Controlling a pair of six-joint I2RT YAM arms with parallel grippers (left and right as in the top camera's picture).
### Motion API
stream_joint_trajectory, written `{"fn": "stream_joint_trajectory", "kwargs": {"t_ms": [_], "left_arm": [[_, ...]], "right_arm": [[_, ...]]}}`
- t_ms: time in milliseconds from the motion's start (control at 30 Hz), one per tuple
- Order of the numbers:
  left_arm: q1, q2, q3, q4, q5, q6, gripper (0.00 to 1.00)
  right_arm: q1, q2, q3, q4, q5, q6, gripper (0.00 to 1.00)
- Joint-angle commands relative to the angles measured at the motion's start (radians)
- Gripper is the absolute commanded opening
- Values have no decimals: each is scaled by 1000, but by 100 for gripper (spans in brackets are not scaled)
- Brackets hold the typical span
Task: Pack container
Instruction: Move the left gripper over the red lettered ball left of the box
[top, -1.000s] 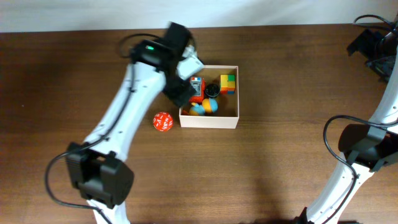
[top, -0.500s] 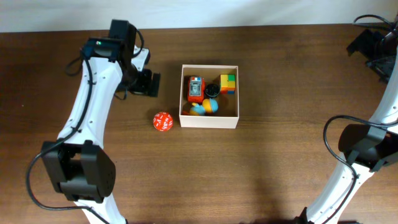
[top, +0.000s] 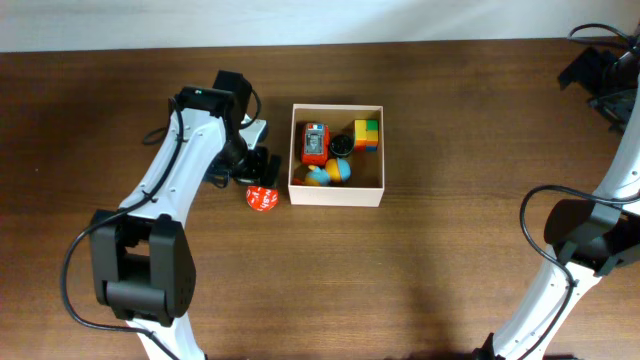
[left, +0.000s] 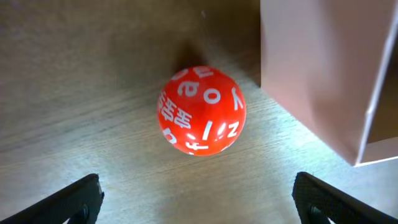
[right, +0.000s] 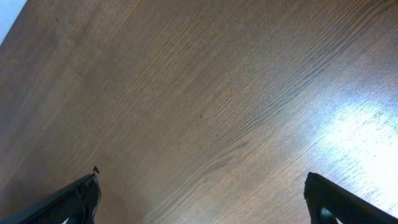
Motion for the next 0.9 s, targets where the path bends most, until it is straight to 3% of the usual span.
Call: {"fn": "stream_joint_trajectory", "kwargs": {"t_ms": [0, 533, 867], "left_arm": [[-1, 8, -44, 12, 10, -10, 99], [-1, 8, -187, 233, 11, -10, 99], [-1, 10, -206, 251, 11, -10, 99]], "right_arm": [[5, 0, 10, -5, -1, 0, 99], [5, 0, 10, -5, -1, 0, 99], [5, 0, 10, -5, -1, 0, 99]]}}
